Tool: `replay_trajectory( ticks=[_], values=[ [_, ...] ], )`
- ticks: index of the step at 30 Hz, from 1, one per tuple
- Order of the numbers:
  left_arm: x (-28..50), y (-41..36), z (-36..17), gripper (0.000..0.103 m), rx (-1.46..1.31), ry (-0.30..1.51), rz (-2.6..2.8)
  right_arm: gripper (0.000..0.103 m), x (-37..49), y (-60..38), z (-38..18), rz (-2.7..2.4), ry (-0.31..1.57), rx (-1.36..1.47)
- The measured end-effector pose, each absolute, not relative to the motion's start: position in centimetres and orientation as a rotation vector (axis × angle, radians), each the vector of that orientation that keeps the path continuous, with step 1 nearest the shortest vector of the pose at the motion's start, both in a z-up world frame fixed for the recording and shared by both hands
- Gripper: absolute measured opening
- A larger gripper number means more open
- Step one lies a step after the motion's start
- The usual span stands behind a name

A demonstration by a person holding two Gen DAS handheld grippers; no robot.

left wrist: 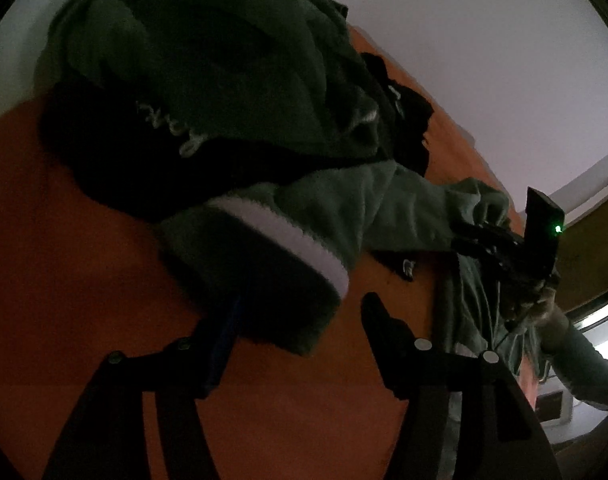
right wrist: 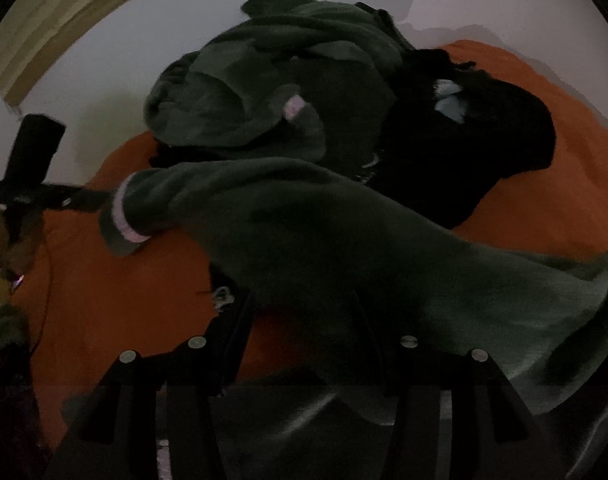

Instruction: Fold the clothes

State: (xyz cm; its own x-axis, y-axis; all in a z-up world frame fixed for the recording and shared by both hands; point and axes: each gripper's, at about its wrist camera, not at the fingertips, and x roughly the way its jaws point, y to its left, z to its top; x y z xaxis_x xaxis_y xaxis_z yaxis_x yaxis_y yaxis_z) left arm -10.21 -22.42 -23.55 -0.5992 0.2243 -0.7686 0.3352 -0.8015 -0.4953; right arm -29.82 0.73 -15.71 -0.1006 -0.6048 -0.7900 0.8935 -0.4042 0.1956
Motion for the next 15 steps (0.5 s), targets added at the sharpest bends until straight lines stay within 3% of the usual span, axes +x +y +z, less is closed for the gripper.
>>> replay_trajectory(
  ticks=[5, 6, 7, 9, 15],
  values=[
    [-11.3, -21.9, -24.9, 0.063, 1.355, 1.037, -2.528, 0.049, -30.2, 0.8, -16.1, -1.759, 0.432, 1.037],
    [-11.5, -22.0, -25.1, 0.059, 1.345, 1.029, -2.51, 0.049, -30.2, 0.7, -16.1, -1.762, 0.439, 1.037],
    [-11.6, -22.1, -25.1, 0.041, 1.329, 1.015, -2.493, 0.049, -30.2, 0.7, -16.1, -1.765, 0.445, 1.037],
    [-11.7, -22.2, -24.8, 0.015, 1.299, 1.01, -2.488, 0.049, -30.1, 0.6, -16.1, -1.769, 0.454, 1.035],
    [-11.1, -22.9, -21.6, 0.01, 1.115, 0.906, -2.519, 0.049, -30.0, 0.9, -15.8, -1.779, 0.444, 1.037]
  ],
)
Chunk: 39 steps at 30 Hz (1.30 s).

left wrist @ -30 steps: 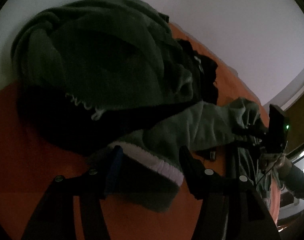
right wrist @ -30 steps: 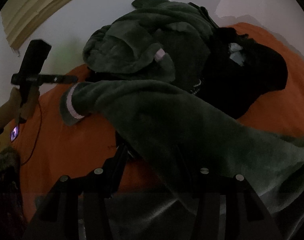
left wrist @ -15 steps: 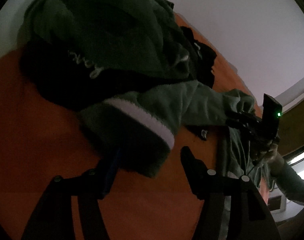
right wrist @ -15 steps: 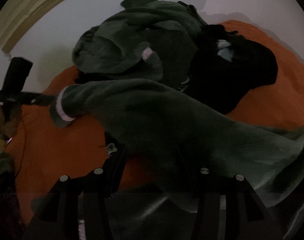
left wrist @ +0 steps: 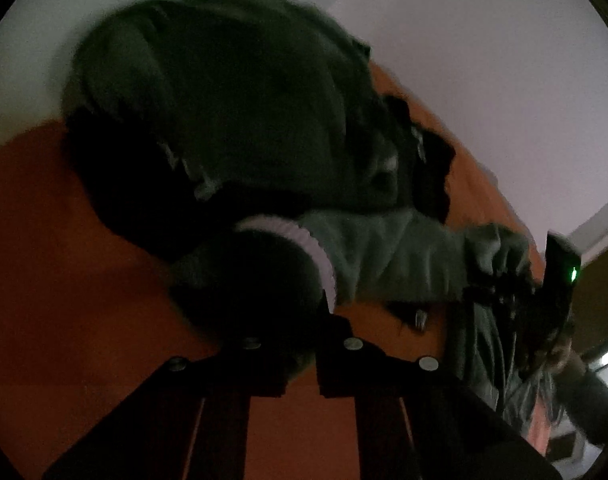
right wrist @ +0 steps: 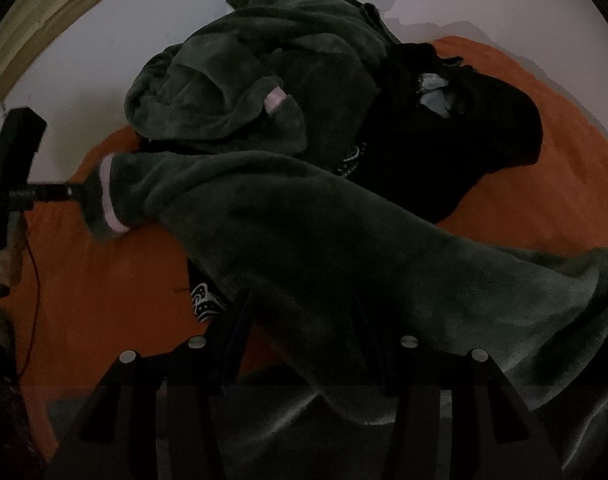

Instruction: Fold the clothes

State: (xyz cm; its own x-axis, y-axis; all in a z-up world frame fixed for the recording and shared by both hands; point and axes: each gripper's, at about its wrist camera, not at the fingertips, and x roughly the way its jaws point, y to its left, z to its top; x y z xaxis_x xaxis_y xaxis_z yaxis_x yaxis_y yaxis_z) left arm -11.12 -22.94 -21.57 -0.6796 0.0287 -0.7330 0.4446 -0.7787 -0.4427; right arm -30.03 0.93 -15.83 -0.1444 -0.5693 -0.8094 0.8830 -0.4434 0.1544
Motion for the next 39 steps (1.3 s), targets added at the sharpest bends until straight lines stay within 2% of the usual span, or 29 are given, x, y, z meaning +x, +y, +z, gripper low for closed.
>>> replay_trajectory(
  ticks=[7, 13, 18, 26, 30, 32, 35, 36, 38, 39],
  values=[
    [-10.8, -27.5, -19.1, 0.01, 0.902, 1.003, -2.483, 0.049, -30.2, 1.2, -15.7, -1.786, 0.408, 1.05],
    [-14.0, -28.8, -19.2, 0.01, 0.94, 0.864, -2.444, 0.049, -30.5, 1.1, -16.0, -1.787, 0.375, 1.069],
    [-17.0, -29.8, -20.9, 0.01, 0.937, 0.847, -2.374, 0.049, -31.0, 1.2, -16.6, -1.796, 0.355, 1.082],
    [-18.8, -31.5, -21.8, 0.01, 0.926, 0.924, -2.302, 0.049, -31.5, 2.5, -18.7, -1.773, 0.295, 1.131],
    [-19.3, -32.7, -22.1, 0.011, 0.944, 1.008, -2.266, 0.049, -30.8, 7.5, -15.1, -1.792, 0.117, 1.154],
    [-19.5, -33.5, -22.1, 0.011, 0.954, 1.054, -2.245, 0.049, -30.3, 11.3, -13.5, -1.86, 0.089, 1.146],
    [-19.8, -33.7, -21.9, 0.013, 0.993, 1.048, -2.222, 0.057, -30.1, 19.0, -12.6, -2.027, 0.074, 1.157],
    [-19.6, -33.4, -21.7, 0.016, 1.006, 1.049, -2.206, 0.057, -30.4, 21.7, -12.8, -2.098, 0.081, 1.182],
    [-18.4, -32.6, -21.0, 0.031, 0.97, 1.118, -2.189, 0.057, -30.6, 27.5, -13.5, -2.243, 0.05, 1.241],
    [-17.5, -32.0, -20.5, 0.052, 0.928, 1.173, -2.184, 0.057, -30.6, 31.3, -13.9, -2.327, -0.034, 1.267]
  ],
)
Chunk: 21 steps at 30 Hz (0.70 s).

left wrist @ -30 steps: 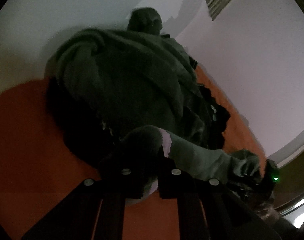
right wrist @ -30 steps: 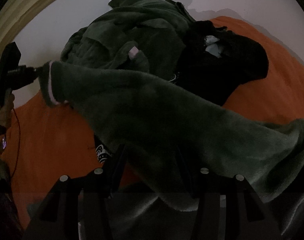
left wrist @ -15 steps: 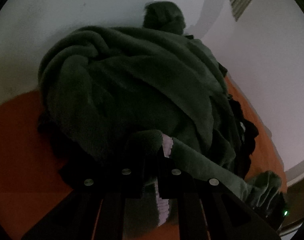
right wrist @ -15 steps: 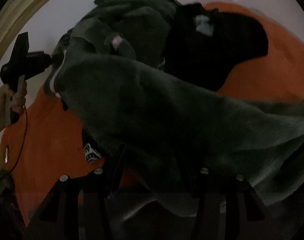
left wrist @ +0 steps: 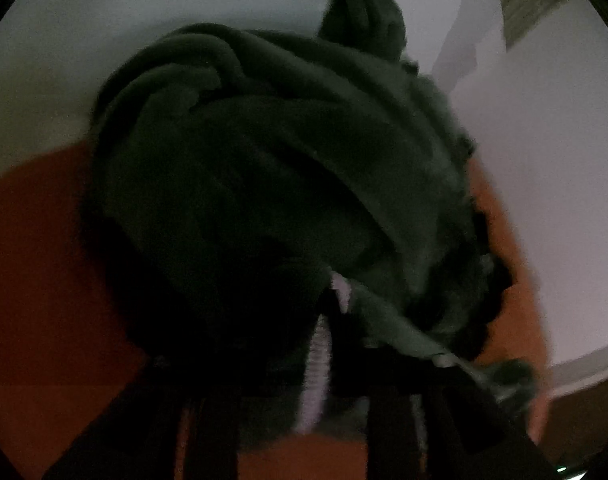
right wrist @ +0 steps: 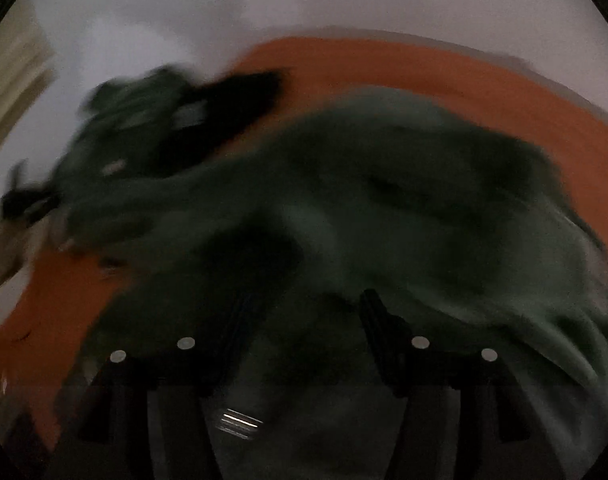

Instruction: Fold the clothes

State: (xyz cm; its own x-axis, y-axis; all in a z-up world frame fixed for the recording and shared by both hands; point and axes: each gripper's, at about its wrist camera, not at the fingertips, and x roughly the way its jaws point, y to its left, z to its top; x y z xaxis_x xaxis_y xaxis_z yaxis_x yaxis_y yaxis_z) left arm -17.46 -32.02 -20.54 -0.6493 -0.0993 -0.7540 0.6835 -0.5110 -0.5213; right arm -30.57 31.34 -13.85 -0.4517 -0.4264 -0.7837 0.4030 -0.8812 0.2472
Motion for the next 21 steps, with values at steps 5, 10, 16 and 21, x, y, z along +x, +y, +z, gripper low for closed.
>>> replay_trajectory(
  ticks=[5, 10, 16, 21],
  values=[
    [-15.8, -26.2, -15.6, 0.064, 0.724, 1.136, -2.243, 0.057, -30.5, 43.6, -14.6, -2.506, -0.319, 1.352],
    [-25.8, -17.5, -13.6, 0.067, 0.955, 1.026, -2.518, 0.057, -32.6, 50.8, -15.3, -2.533, -0.466, 1.447],
    [-41.2, -1.7, -17.2, 0.067, 1.438, 0.544, -2.76, 0.058, -36.1, 55.3, -15.6, -2.661, -0.328, 1.491],
    [-50.4, 3.5, -20.6, 0.067, 1.643, 0.076, -2.764, 0.066, -39.3, 53.6, -18.1, -2.506, 0.065, 1.547]
  ],
)
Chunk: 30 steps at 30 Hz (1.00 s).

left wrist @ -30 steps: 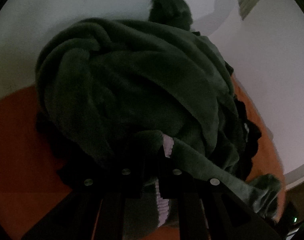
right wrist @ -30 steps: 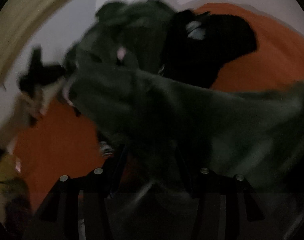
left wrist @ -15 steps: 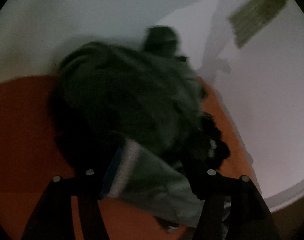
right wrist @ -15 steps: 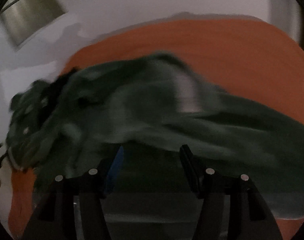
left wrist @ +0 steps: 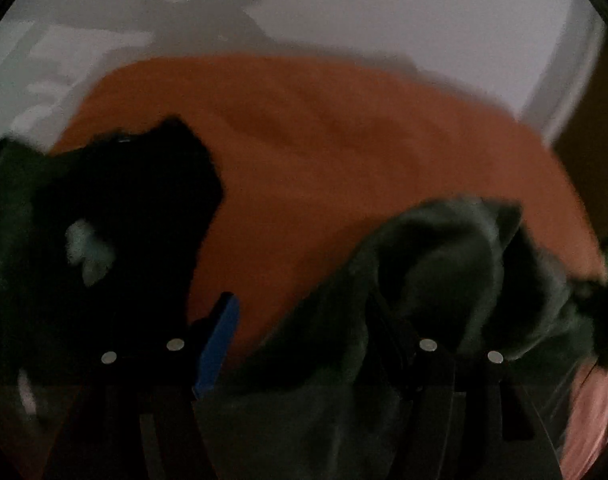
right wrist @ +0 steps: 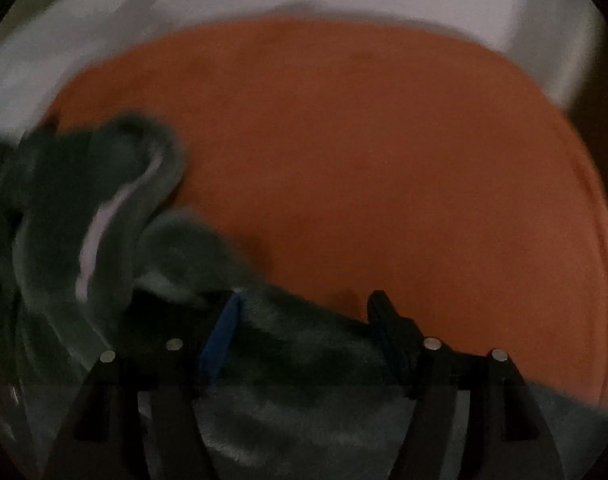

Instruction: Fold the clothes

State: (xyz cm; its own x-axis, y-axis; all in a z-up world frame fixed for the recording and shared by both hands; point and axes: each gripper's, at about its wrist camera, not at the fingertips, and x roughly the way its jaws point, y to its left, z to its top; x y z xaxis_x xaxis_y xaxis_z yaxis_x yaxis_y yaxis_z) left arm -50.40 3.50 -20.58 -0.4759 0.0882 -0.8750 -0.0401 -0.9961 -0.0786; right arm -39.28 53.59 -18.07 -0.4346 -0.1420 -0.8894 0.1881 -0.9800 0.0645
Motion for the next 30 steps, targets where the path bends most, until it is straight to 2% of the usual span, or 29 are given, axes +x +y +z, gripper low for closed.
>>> replay_trajectory(
  ticks=[1, 2, 3, 4, 7, 9, 11, 12, 13, 14, 17, 19, 22, 25, 26, 27, 28, 30],
  values=[
    [-51.6, 3.9, -21.4, 0.067, -1.613, -0.028, 2.581, 0.064, -39.7, 53.1, -18.5, -2.449, 0.11, 1.542],
    [-52.1, 4.1, -22.1, 0.067, -1.652, 0.017, 2.531, 0.057, -39.8, 52.8, -18.7, -2.426, 0.123, 1.517],
    [-52.6, 4.5, -22.8, 0.067, -1.688, 0.059, 2.476, 0.02, -39.8, 52.5, -18.8, -2.398, 0.122, 1.499],
    [-53.1, 5.2, -23.5, 0.067, -1.717, 0.093, 2.399, 0.01, -39.8, 52.2, -19.0, -2.364, 0.141, 1.507],
    [-53.0, 6.7, -25.2, 0.067, -1.752, 0.218, 2.292, 0.008, -38.6, 52.4, -17.8, -2.412, 0.272, 1.446],
    [-52.8, 6.9, -26.3, 0.067, -1.779, 0.221, 2.269, 0.007, -37.9, 54.6, -16.2, -2.53, 0.249, 1.419],
    [-52.6, 7.0, -27.2, 0.067, -1.787, 0.193, 2.247, 0.006, -37.7, 58.2, -14.9, -2.653, 0.141, 1.425],
    [-52.4, 7.0, -27.4, 0.056, -1.772, 0.198, 2.252, 0.006, -37.8, 59.8, -14.5, -2.699, 0.099, 1.438],
    [-52.4, 7.0, -27.4, 0.024, -1.757, 0.187, 2.241, 0.006, -38.0, 60.8, -14.7, -2.723, 0.094, 1.467],
    [-52.3, 6.9, -27.3, 0.009, -1.741, 0.176, 2.234, 0.006, -38.2, 61.5, -14.9, -2.738, 0.091, 1.489],
    [-53.2, 5.5, -25.3, 0.009, -1.682, 0.174, 2.312, 0.006, -38.6, 60.7, -15.9, -2.716, 0.097, 1.504],
    [-54.8, 3.3, -23.6, 0.009, -1.685, 0.103, 2.374, 0.006, -38.9, 60.2, -16.6, -2.702, 0.101, 1.514],
    [-57.2, 0.5, -21.6, 0.009, -1.71, 0.023, 2.435, 0.006, -40.0, 61.1, -16.8, -2.676, -0.072, 1.504],
    [-59.5, 1.6, -22.5, 0.01, -1.809, 0.121, 2.425, 0.006, -41.2, 59.9, -16.6, -2.648, -0.093, 1.484],
    [-60.2, 2.3, -23.1, 0.013, -1.85, 0.17, 2.409, 0.007, -41.5, 59.4, -16.6, -2.636, -0.07, 1.481],
    [-60.7, 3.0, -24.1, 0.022, -1.906, 0.205, 2.36, 0.008, -41.8, 58.9, -16.7, -2.625, -0.051, 1.488],
    [-61.0, 3.7, -25.0, 0.038, -1.952, 0.236, 2.318, 0.012, -42.2, 58.7, -16.7, -2.614, -0.042, 1.517],
    [-60.8, 4.7, -26.2, 0.05, -1.961, 0.267, 2.327, 0.017, -43.0, 58.4, -16.6, -2.598, -0.032, 1.568]
  ],
)
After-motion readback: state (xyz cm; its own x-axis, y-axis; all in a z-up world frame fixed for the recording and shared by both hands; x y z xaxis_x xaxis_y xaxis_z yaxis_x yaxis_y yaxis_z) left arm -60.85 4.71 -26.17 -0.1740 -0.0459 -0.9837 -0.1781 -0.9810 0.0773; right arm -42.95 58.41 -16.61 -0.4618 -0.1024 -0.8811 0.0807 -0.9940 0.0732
